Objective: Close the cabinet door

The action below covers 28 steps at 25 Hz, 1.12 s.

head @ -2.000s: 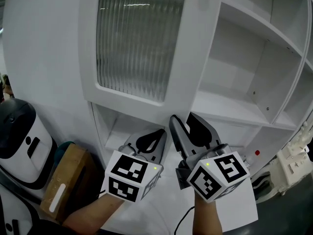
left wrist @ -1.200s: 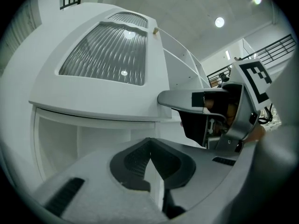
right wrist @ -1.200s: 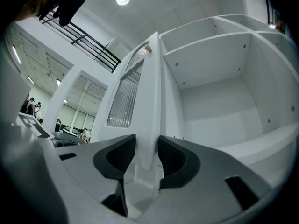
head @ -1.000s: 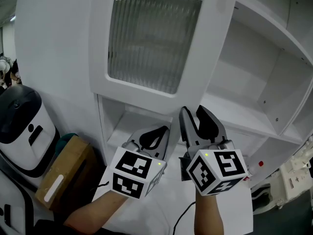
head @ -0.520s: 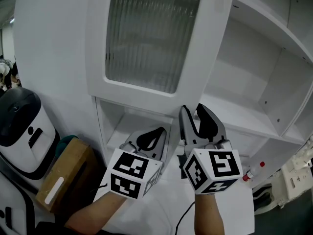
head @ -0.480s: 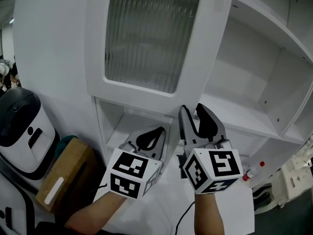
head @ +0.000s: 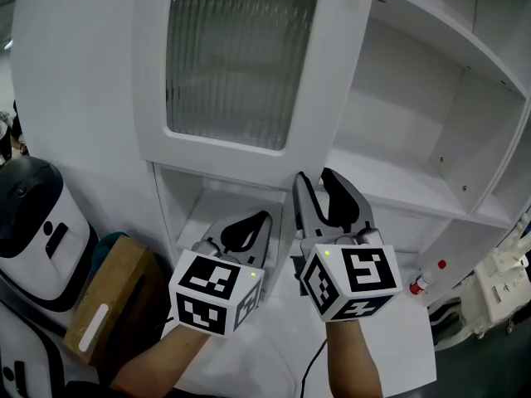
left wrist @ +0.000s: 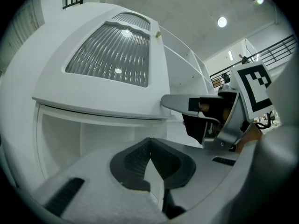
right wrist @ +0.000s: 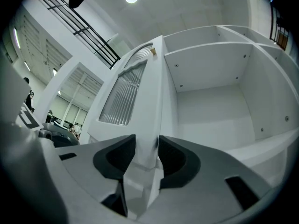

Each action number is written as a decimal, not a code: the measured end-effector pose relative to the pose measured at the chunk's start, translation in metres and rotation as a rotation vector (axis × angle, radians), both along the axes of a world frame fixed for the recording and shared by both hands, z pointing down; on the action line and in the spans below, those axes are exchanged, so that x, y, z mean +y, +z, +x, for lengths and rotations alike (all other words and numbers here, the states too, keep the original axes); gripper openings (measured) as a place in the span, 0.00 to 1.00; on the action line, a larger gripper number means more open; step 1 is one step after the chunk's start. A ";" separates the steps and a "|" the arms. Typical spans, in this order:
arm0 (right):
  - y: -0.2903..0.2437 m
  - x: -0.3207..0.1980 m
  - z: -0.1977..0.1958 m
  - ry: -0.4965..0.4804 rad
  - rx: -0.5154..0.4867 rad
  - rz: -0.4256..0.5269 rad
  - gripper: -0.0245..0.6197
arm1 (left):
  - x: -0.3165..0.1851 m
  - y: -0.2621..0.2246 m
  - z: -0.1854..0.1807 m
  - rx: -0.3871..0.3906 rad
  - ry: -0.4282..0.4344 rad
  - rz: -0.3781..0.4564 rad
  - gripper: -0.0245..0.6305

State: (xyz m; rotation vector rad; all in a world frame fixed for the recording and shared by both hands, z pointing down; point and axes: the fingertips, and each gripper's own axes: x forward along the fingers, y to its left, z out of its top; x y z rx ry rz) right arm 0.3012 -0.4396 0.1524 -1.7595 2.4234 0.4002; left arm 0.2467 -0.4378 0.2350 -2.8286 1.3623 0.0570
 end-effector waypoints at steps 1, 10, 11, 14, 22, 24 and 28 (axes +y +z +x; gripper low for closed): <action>0.002 0.001 0.001 0.007 0.002 -0.004 0.29 | 0.001 0.000 -0.001 0.001 -0.002 -0.001 0.06; 0.017 0.013 -0.001 0.044 0.001 -0.035 0.26 | 0.012 0.006 -0.012 0.003 0.002 -0.014 0.06; 0.019 0.015 -0.002 0.051 0.001 -0.040 0.26 | 0.014 0.006 -0.014 0.006 0.004 -0.015 0.06; 0.024 0.022 -0.006 0.073 0.005 -0.049 0.24 | 0.018 0.006 -0.021 0.013 0.015 -0.014 0.06; 0.037 0.040 -0.027 0.138 0.025 -0.075 0.17 | 0.030 0.010 -0.034 0.012 0.077 -0.026 0.06; 0.041 0.044 -0.035 0.149 0.025 -0.084 0.17 | 0.033 0.011 -0.040 0.010 0.089 -0.027 0.06; 0.050 0.052 -0.053 0.164 0.028 -0.105 0.16 | 0.036 0.013 -0.055 0.011 0.102 -0.036 0.06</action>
